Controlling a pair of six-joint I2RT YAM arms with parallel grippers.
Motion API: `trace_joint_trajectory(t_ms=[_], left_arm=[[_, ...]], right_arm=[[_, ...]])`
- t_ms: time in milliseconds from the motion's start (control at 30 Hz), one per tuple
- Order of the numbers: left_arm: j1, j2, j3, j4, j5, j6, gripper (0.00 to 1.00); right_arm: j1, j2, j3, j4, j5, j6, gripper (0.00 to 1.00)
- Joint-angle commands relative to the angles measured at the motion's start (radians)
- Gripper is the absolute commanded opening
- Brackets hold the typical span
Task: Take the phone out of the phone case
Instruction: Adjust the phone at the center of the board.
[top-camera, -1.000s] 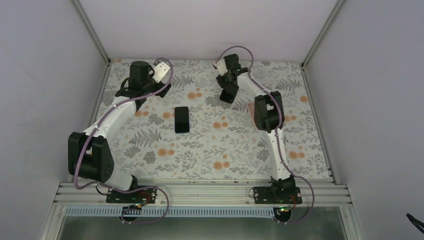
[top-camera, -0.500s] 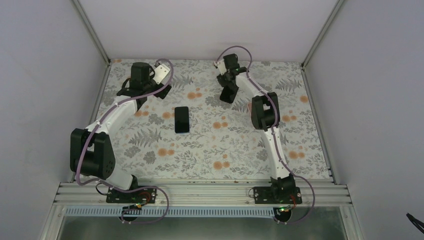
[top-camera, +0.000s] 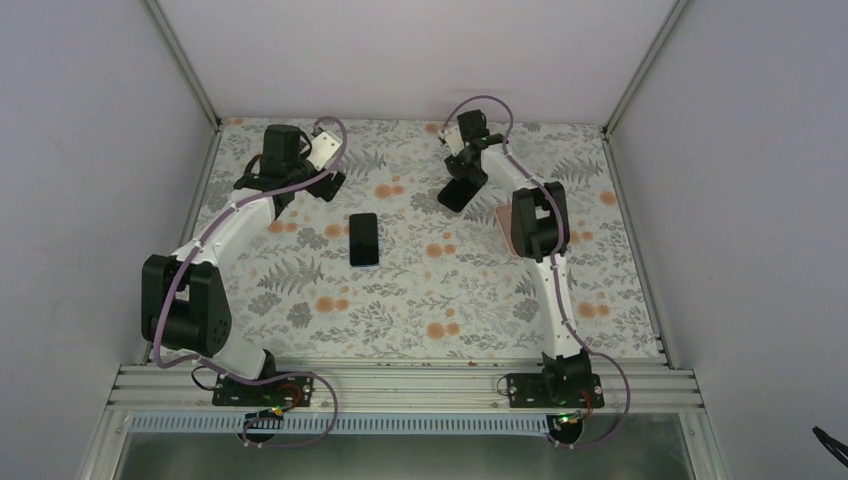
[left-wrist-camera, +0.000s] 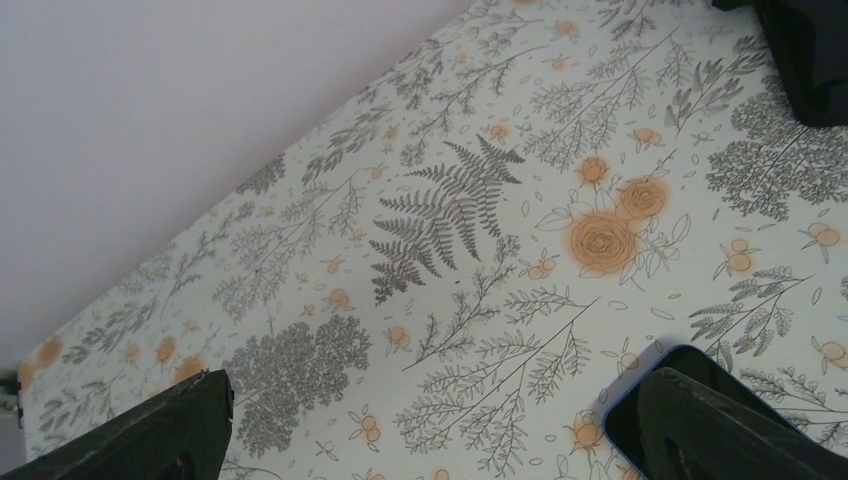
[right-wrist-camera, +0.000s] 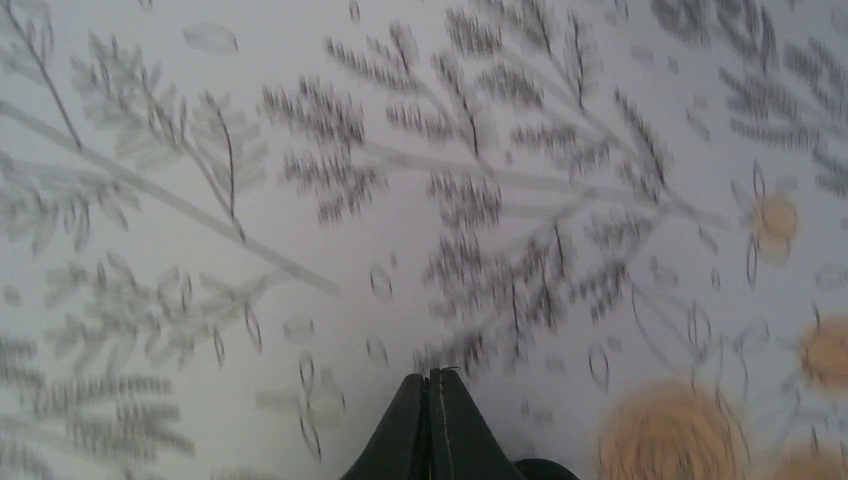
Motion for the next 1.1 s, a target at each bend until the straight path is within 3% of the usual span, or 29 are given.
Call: trace_joint_trajectory(t_ms=[0, 267, 433, 467, 567, 833, 1067], left_arm=[[0.008, 0.006, 0.041, -0.028, 0.052, -0.014, 1.00], [0.008, -0.027, 0.032, -0.056, 0.088, -0.016, 1.00], [0.007, -0.053, 0.029, -0.070, 0.094, -0.006, 1.00], [0.007, -0.057, 0.024, -0.067, 0.093, -0.004, 1.00], [0.008, -0.058, 0.022, -0.072, 0.093, 0.000, 1.00], [0.007, -0.097, 0.007, -0.095, 0.097, -0.005, 1.00], [0.007, -0.129, -0.026, -0.100, 0.074, 0.001, 1.00]], right_arm=[[-0.036, -0.090, -0.134, -0.166, 0.008, -0.024, 0.03], [-0.087, -0.248, -0.437, -0.226, -0.095, -0.065, 0.03], [-0.089, -0.379, -0.627, -0.175, -0.123, -0.071, 0.04], [-0.090, -0.405, -0.652, -0.150, -0.120, -0.069, 0.09], [-0.097, -0.469, -0.680, -0.120, -0.152, -0.083, 0.46], [-0.093, -0.591, -0.683, -0.223, -0.264, -0.137, 0.96], [-0.011, -0.631, -0.762, -0.251, -0.299, -0.071, 1.00]])
